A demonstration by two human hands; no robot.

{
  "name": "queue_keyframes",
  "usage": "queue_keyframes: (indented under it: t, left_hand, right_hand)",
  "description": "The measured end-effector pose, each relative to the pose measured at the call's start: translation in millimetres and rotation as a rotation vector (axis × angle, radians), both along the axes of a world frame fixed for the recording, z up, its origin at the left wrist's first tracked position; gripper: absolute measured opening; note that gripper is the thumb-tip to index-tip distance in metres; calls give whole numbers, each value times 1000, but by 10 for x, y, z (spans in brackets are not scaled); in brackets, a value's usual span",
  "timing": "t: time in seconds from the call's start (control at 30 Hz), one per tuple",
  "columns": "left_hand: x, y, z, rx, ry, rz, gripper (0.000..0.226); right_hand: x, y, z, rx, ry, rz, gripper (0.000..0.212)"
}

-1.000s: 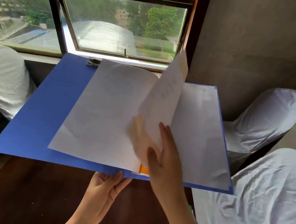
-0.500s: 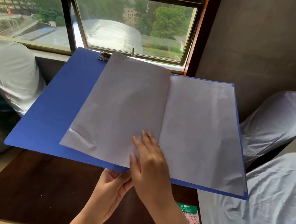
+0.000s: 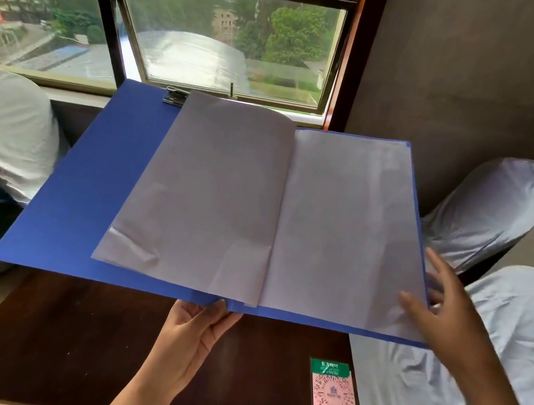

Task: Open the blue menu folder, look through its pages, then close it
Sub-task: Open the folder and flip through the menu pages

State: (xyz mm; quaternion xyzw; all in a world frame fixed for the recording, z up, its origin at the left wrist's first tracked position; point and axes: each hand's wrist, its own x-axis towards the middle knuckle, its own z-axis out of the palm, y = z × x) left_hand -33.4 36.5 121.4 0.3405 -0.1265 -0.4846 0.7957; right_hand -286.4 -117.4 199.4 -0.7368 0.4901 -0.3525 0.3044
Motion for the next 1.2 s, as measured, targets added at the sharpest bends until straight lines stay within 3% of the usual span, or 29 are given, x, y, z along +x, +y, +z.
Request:
queue_keyframes:
  t: [0.07, 0.13, 0.53, 0.7, 0.73, 0.8, 0.87, 0.93, 1.0, 1.03, 1.13, 1.2]
  left_hand:
    - [18, -14, -11, -14, 4, 0, 29]
    - [30, -27, -20, -24, 2, -3, 28]
    - [6, -64, -48, -31, 12, -28, 28]
    - [32, -46, -58, -16, 13, 4, 28]
    - [38, -43, -61, -12, 20, 6, 29]
    - [41, -44, -73, 0, 30, 11, 30]
    - [34, -44, -86, 7, 34, 13, 30]
    - [33, -35, -96, 13, 29, 13, 30]
    - [31, -22, -100, 22, 19, 15, 29]
    - [27, -19, -100, 23, 14, 15, 29]
    - [7, -23, -102, 16, 7, 12, 31]
    - [-5, -22, -104, 16, 13, 16, 31]
  right_hand:
    - [-192, -22, -23, 301, -251, 184, 67]
    - [-299, -34, -64, 350, -333, 263, 70]
    - [-167, 18, -117, -35, -215, 49, 30]
    - [22, 125, -9, -361, -43, -107, 11]
    - [59, 164, 43, -385, -94, -78, 9]
    - [157, 249, 132, -242, -428, 6, 9]
    - [298, 279, 171, 151, -901, 146, 19]
    - [457, 258, 137, 464, -1124, 206, 34]
    - [640, 293, 124, 559, -1024, 222, 39]
    - [734, 339, 113, 481, -853, 232, 36]
    - [991, 520, 54, -50, -287, 258, 39]
    - [1128, 606, -16, -193, -131, 283, 51]
